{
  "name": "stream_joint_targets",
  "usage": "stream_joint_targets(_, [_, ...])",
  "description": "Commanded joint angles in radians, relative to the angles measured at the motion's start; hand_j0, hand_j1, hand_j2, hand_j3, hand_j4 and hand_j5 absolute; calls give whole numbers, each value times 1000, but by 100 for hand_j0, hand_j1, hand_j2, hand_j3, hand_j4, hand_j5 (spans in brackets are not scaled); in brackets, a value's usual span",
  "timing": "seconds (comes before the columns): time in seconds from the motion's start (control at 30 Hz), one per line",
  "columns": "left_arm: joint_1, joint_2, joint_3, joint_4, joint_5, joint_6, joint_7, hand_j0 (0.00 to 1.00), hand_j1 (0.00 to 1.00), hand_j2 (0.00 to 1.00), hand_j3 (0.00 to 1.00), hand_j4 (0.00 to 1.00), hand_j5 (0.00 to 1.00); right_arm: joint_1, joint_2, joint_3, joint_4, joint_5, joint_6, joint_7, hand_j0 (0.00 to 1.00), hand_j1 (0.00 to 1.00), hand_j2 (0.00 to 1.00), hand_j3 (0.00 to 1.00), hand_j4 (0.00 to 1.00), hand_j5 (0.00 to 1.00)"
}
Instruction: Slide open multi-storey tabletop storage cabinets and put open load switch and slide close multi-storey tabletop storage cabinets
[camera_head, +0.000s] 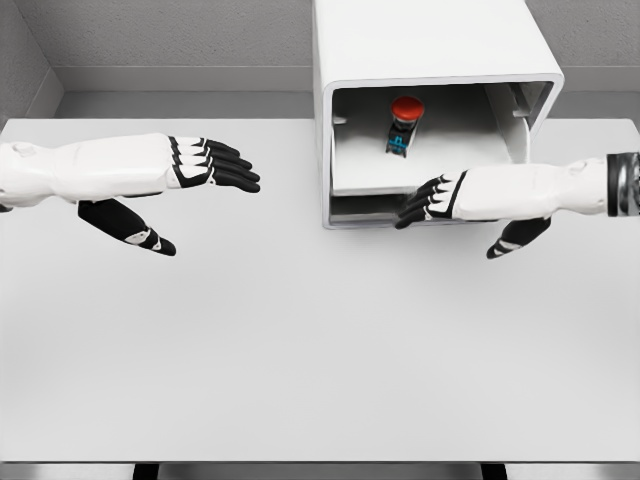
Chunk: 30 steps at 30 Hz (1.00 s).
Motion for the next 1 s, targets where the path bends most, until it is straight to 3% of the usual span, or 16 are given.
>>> stream_joint_targets(0.0, [3,1,0,-2,7,3,0,100,100,100,100,100,100,0,-17,4,-24,7,3,0,100,100,100,100,100,100])
stream_joint_targets(0.23, [11,1,2,-3,7,3,0,100,100,100,100,100,100,11,15,4,25,45,3,0,100,100,100,100,100,100])
stream_joint_targets(0.37, [12,1,0,-3,7,3,0,100,100,100,100,100,100,6,64,4,162,72,3,0,100,100,100,100,100,100])
stream_joint_targets(0.53, [12,1,0,-2,7,3,0,100,100,100,100,100,100,3,84,4,215,75,3,0,100,100,100,100,100,100])
stream_joint_targets(0.63, [12,1,2,-2,6,3,0,100,100,100,100,100,100,6,84,4,195,85,3,0,100,100,100,100,100,100])
stream_joint_targets(0.7, [12,1,2,-2,6,3,0,100,100,100,100,100,100,9,68,4,88,85,3,0,100,100,100,100,100,100])
stream_joint_targets(0.77, [11,1,2,2,6,3,0,100,100,100,100,100,100,12,22,2,40,85,3,0,100,100,100,100,100,100])
stream_joint_targets(0.97, [18,4,2,5,3,3,0,100,100,100,100,100,100,12,-8,2,34,82,3,0,100,100,100,100,100,100])
